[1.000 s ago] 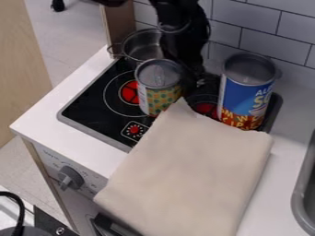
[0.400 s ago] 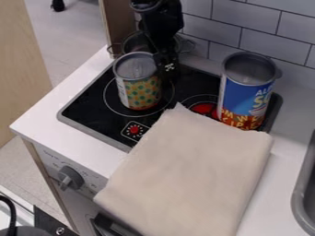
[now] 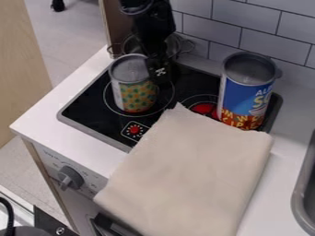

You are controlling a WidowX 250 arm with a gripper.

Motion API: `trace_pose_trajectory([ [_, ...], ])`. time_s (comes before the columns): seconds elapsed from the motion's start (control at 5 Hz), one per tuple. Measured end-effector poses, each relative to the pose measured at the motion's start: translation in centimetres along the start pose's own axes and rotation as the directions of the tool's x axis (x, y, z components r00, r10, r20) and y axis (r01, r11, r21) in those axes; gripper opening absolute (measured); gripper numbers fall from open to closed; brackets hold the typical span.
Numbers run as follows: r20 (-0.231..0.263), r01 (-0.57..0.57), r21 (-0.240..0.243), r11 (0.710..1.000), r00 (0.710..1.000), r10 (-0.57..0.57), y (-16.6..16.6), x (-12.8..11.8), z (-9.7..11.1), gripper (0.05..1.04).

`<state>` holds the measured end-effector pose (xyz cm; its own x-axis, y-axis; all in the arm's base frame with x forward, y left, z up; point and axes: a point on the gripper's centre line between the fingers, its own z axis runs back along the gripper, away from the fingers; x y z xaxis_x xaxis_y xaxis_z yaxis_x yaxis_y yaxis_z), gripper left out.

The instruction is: Move the can the lower left corner of the burner

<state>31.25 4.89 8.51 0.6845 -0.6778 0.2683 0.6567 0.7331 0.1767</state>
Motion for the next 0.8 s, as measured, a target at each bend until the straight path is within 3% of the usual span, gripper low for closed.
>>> trace_pose_trajectory([
  [0.4,-0.001,0.006,-0.011,1.000,1.000,-0.006,-0.2,-1.2,0.5,0.997],
  [0.8,-0.009,-0.007,0.012,1.000,1.000,0.007,0.3,-3.0,1.3,0.997],
])
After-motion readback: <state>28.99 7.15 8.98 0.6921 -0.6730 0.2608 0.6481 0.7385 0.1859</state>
